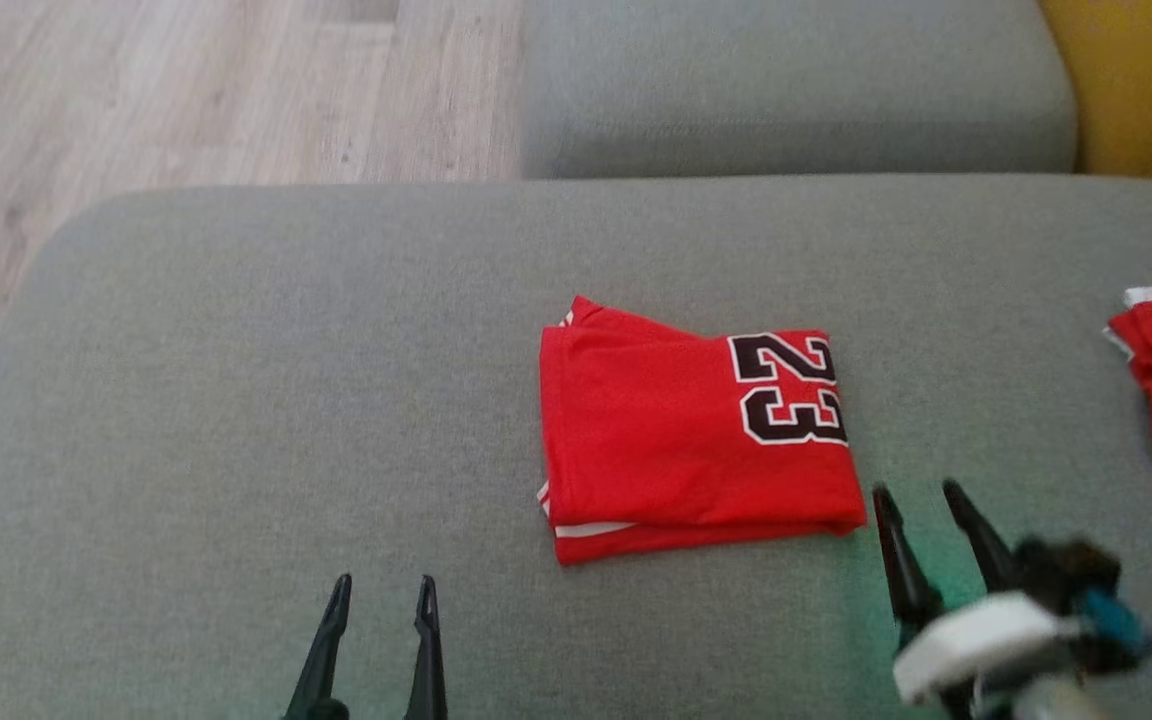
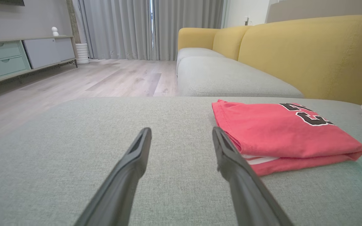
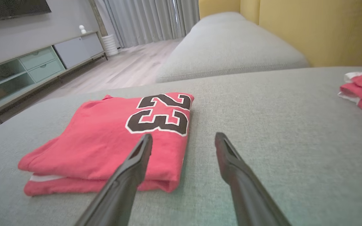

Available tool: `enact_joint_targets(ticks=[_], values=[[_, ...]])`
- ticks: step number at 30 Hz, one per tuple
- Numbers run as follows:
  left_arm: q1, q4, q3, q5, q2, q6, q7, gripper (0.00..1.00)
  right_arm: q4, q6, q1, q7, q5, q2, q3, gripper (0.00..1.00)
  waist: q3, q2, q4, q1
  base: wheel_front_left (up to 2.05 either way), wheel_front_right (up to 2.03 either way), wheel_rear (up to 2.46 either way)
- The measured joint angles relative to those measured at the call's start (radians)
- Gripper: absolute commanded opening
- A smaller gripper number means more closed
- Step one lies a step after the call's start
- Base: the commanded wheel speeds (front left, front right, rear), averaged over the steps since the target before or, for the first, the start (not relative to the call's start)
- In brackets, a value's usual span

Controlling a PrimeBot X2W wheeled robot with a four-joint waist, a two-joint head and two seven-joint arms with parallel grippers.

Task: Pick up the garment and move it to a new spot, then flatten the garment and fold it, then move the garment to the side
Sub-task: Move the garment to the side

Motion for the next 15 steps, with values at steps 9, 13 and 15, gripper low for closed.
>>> enact_joint_targets(ticks=[9,13,15], values=[[-0.096,0.001,-0.04,-0.007,0.0,0.008,0.0,1.0,0.201,0.0,-0.292,0.229,0.095,-0.009,-0.053,1.0,0.097,0.0,0.016,0.0001,0.0,0.0,0.0],[-0.13,0.006,-0.059,-0.008,-0.001,0.008,0.0,1.0,0.286,0.0,-0.374,0.275,0.126,-0.009,-0.041,1.0,0.133,0.0,0.032,0.0002,0.0,0.0,0.0],[-0.137,0.009,-0.061,-0.008,-0.001,0.009,0.0,1.0,0.323,0.0,-0.389,0.296,0.146,-0.009,-0.02,1.0,0.144,0.0,0.04,0.0002,0.0,0.0,0.0]])
